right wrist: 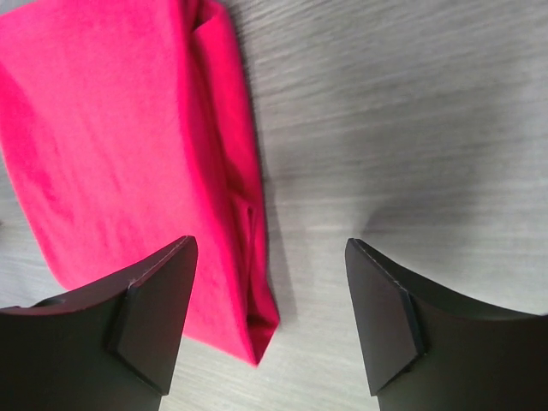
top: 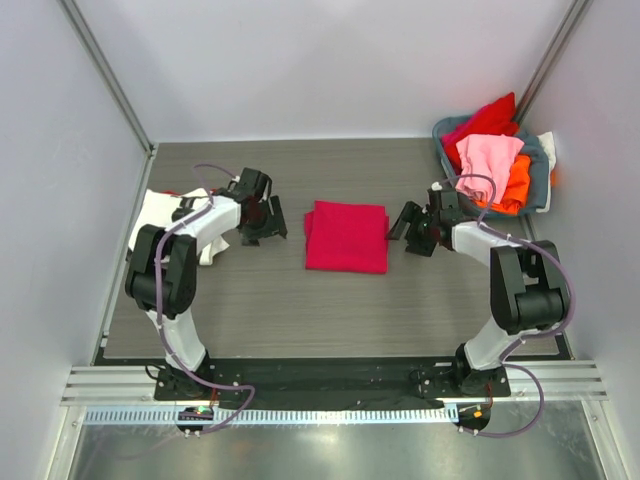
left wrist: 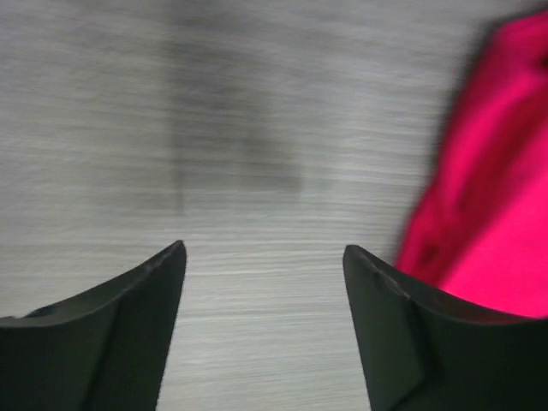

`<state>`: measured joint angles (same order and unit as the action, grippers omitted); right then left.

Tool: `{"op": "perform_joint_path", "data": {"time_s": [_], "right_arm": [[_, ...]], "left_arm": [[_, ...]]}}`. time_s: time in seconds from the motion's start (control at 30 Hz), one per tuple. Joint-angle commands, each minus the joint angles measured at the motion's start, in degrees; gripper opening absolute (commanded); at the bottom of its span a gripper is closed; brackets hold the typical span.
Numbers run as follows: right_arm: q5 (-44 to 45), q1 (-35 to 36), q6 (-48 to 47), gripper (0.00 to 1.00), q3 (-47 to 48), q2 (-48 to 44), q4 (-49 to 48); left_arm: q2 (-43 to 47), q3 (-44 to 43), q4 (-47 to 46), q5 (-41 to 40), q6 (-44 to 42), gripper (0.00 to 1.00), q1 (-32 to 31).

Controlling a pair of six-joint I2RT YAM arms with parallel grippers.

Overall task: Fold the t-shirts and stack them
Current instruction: Fold the tshirt

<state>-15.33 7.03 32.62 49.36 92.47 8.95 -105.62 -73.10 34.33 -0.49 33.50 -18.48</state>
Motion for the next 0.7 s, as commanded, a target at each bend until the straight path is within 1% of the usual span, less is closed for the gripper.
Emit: {"op": "perform_joint_path", "data": {"time_s": [0.0,0.03,0.1,0.3,0.5,0.57,0.6,0.67], "right_arm": [[0.5,0.0,-0.7,0.76,4.2,2.1,-1.6],[0.3,0.1,-0.7,0.76,4.7,3.4,-1.7],[-0.7,0.1,-0.2,0.75,6.7,5.3,-2.4],[-3.6,0.0,1.8,0.68,11.3,12.1,-5.1],[-4.7,0.4,2.4,0.61,14.2,16.8,-5.8],[-5.0,0.4,2.2,0.59,14.6,17.5,-5.8],[-5.2,0.4,2.3,0.58,15.1,18.2,-5.8],[-5.5,0.4,2.1,0.52,15.6,18.7,-5.9]], "left_arm": [[3.9,1.2,-9.8,7.4,5.6,0.77,-0.1],[3.8,1.6,-12.2,8.1,6.3,0.83,-0.1],[3.3,1.3,-14.1,9.7,7.5,0.84,-0.2],[-3.1,-4.0,-16.3,12.0,9.4,0.85,-1.6],[-8.9,-8.2,-18.3,15.7,10.6,0.81,-2.6],[-10.1,-9.0,-19.1,16.5,11.3,0.77,-3.1],[-11.4,-9.9,-19.5,16.7,11.4,0.72,-3.3],[-12.8,-10.8,-19.7,17.3,11.8,0.69,-3.5]]}}
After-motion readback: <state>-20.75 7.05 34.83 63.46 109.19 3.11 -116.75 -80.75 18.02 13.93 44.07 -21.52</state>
